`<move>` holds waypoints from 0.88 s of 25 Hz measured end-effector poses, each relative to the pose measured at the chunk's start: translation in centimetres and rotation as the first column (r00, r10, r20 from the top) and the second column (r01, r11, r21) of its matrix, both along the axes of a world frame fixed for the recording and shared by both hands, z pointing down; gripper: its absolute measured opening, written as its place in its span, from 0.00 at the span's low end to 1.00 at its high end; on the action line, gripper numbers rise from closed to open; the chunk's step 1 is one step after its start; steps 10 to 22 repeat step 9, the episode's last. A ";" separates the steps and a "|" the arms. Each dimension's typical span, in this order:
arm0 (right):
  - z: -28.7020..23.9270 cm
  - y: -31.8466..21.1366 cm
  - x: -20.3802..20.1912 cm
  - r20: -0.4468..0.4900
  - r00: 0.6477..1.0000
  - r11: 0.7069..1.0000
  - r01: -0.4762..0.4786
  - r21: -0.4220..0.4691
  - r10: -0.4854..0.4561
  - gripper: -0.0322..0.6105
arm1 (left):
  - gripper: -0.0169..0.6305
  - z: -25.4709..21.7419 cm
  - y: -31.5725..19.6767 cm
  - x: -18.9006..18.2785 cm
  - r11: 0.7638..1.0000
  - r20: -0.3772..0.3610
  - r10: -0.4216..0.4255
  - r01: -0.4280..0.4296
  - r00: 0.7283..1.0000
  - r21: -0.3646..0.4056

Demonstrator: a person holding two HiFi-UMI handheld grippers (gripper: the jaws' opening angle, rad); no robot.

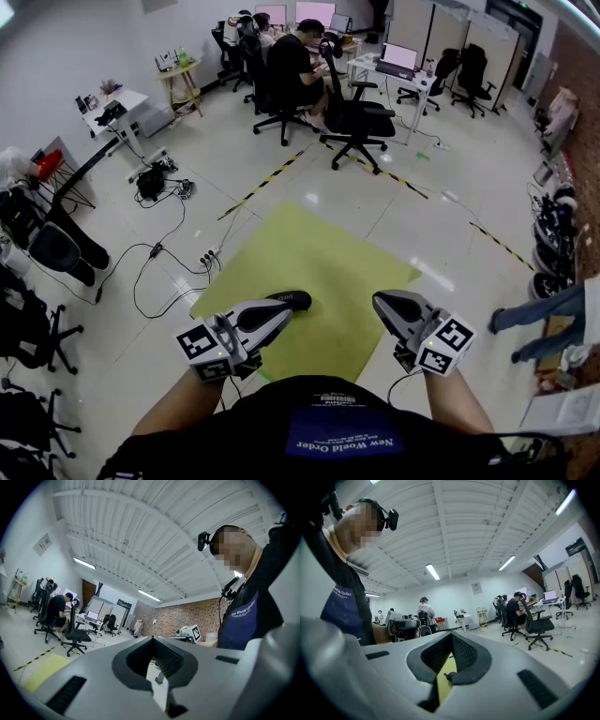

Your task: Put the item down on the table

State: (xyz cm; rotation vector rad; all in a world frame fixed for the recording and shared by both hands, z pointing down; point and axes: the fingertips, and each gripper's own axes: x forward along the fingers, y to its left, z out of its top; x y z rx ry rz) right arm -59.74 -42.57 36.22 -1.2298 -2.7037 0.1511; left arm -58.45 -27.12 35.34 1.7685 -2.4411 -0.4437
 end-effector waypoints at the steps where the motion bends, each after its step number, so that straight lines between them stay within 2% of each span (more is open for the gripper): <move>1: 0.1 0.0 0.0 0.001 1.000 1.000 0.000 -0.001 0.000 0.03 | 0.03 0.1 0.0 0.0 1.000 0.004 0.000 0.000 1.000 -0.001; 22: -0.1 0.0 0.0 0.009 1.000 1.000 0.002 0.011 -0.002 0.03 | 0.03 -0.8 -0.2 0.1 1.000 0.025 0.012 -0.012 1.000 0.011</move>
